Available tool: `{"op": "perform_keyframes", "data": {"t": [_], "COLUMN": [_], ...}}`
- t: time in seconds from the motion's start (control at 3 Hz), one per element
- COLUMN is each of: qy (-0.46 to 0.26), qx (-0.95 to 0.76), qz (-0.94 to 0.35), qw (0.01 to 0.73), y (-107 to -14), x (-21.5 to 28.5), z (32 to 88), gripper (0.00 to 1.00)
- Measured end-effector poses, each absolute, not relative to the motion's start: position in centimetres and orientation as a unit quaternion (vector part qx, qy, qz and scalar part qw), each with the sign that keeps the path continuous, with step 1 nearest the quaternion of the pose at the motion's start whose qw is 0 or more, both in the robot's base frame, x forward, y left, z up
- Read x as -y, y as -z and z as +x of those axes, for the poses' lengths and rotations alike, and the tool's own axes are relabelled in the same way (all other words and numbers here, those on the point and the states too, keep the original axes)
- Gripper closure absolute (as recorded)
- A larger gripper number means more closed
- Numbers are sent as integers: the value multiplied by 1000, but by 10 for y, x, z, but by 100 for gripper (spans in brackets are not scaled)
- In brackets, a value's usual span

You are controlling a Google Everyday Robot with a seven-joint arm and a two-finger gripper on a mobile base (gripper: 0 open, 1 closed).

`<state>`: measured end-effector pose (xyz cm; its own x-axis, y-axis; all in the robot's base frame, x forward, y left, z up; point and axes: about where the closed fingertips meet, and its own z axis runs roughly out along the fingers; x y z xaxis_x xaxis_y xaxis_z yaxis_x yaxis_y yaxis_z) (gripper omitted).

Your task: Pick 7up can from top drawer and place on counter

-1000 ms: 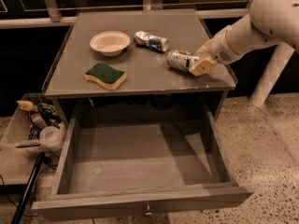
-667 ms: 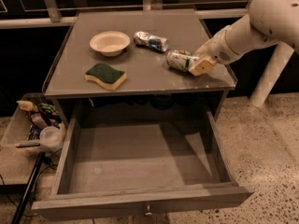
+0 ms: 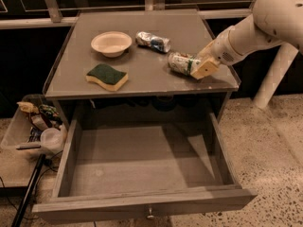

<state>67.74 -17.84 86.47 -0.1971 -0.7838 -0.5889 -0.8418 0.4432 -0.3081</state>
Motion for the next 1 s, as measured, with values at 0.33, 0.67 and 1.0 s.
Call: {"op": "perform_keyframes", "data": {"t": [0.33, 0.67, 1.0], "qy": [-41, -41, -41], "qx": [-773, -773, -773], "qz": [-526, -526, -526], "qw": [353, 353, 353], "y": [-865, -865, -865], "x": [178, 178, 178], "z": [677, 677, 677], "gripper": [13, 0, 0]}}
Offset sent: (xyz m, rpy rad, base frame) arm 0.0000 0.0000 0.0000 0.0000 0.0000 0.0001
